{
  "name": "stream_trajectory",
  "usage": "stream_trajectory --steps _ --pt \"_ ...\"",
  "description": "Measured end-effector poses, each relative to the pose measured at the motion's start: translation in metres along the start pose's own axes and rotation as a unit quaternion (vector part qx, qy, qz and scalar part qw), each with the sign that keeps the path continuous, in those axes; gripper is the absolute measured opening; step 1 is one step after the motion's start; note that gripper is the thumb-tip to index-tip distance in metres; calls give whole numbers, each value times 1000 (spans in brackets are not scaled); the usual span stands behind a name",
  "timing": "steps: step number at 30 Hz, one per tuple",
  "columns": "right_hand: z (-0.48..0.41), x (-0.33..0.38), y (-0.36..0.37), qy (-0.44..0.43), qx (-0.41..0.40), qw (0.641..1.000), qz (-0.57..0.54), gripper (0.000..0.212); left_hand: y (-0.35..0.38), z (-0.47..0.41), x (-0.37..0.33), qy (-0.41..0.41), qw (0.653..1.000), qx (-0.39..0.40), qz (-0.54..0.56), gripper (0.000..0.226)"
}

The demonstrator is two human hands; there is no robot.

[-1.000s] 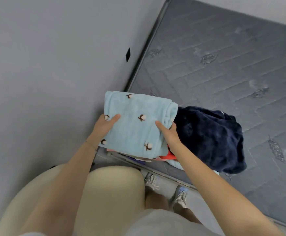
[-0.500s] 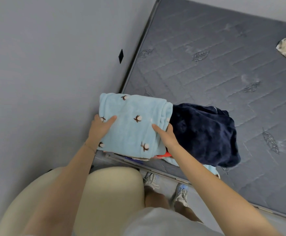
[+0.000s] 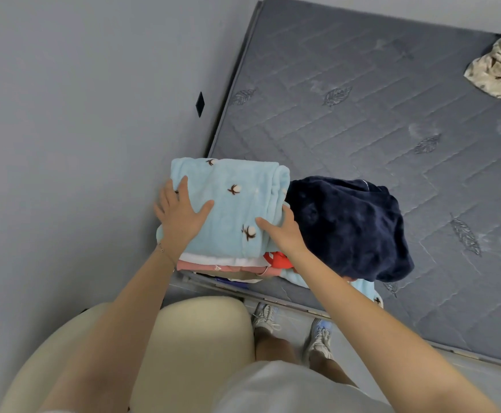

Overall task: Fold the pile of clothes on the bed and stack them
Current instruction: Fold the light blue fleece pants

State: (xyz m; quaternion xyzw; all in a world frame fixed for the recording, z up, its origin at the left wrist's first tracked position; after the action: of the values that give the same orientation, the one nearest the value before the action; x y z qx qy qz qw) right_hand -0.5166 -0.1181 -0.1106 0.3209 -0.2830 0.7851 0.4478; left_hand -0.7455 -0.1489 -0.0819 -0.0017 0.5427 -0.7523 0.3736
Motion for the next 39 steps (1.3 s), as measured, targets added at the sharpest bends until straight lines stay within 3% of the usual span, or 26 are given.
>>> stream_trajectory --steps 3,7,12,14,16,17,20,23,27,30,35,39 --pt "1 0 3 -3 6 1000 -1 70 6 0 -1 -26 998 45 42 81" --pt "0 -2 0 29 17 999 8 59 2 2 7 -63 994 36 81 78" --pt "12 -8 -9 70 128 985 92 53 1 8 23 -68 994 48 72 80" --pt "12 1 -27 -19 56 953 297 36 6 11 28 -72 993 68 66 82" --pt "4 16 -59 -119 -97 881 448 43 12 14 33 -76 992 74 74 82" --pt "-4 20 -77 -107 -124 873 460 51 14 14 36 -77 991 72 79 82" --pt "-18 13 -116 21 -80 895 439 65 20 18 42 -77 988 83 101 83" --pt "-19 4 -113 5 -72 915 398 62 25 24 42 -63 987 82 122 82" --pt "-4 0 -73 -2 54 986 157 57 33 33 37 -62 987 82 124 80" --pt "2 -7 -47 4 102 990 94 63 38 43 32 -69 989 80 104 79" --pt "4 -27 -34 -22 42 990 132 48 37 50 37 -89 988 96 77 81" --pt "5 -29 -27 -21 42 987 156 47 32 52 37 -90 995 36 21 84"
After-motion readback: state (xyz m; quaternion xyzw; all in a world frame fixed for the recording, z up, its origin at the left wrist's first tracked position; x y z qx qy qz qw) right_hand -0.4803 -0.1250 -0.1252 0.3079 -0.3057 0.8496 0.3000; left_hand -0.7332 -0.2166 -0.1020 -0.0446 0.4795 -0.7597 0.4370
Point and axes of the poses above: each hand's wrist, its own z-axis away from the middle knuckle, its own y-axis out of the palm, x = y × z, the point moved 3 cm from there along -z, towards the middle knuckle, and after that the axes turned 8 degrees about x, right-handed, at the moved point
